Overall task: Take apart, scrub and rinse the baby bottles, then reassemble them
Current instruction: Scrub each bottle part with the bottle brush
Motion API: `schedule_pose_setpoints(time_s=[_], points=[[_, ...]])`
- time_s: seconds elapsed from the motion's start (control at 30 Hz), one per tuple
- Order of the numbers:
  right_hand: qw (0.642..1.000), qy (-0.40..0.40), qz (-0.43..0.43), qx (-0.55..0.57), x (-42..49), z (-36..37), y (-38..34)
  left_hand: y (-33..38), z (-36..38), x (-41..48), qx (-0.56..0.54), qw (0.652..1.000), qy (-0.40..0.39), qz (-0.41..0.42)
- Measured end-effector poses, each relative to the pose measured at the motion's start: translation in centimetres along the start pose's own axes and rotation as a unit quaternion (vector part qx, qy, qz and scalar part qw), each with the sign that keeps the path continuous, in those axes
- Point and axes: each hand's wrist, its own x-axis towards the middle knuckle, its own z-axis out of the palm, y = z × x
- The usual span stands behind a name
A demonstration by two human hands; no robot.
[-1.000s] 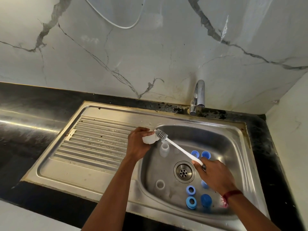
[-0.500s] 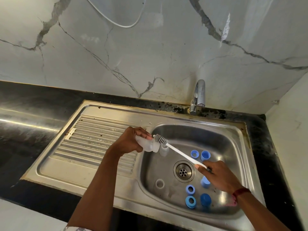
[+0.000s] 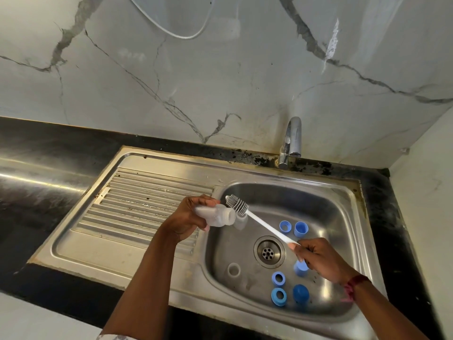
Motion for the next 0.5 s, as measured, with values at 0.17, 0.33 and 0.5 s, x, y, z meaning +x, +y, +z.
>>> schedule_pose_setpoints(time_s=[0.17,0.33,0.5], points=[[1.000,-0.014,0.010,-0.026,0.1,-0.7,0.0,0.6,-0.5,0.0,0.002,1.000,0.005,0.006],[0.999,-0.005,0.010,-0.036,0.6,-0.6,-0.5,0.7,-0.1,0.1,-0.064,0.997,0.050,0.001],[1.000,0.006,0.012,-0.011,0.5,0.2,-1.0,-0.7,1.3,0.3,-0.183,0.977,0.108,-0.002]])
